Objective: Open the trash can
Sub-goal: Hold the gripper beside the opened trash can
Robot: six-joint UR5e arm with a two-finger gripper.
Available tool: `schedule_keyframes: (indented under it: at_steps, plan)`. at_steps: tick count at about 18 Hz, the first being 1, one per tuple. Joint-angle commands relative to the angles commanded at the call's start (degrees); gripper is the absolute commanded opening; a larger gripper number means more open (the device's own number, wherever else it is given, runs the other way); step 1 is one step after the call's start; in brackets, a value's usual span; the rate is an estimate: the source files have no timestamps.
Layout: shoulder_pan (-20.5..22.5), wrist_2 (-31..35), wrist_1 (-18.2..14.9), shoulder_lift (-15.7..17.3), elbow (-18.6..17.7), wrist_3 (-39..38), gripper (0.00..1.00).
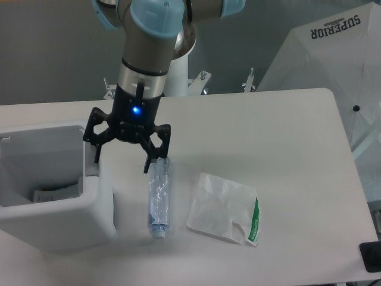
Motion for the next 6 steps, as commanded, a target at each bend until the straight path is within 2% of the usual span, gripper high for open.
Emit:
schedule_keyframes:
  at_steps: [4,6]
  plan:
    - [2.11,0.7,0.26,-0.26,2.9,1.75,1.0]
    - [2.73,4.29,0.26,-0.26,2.65,3.16,1.0]
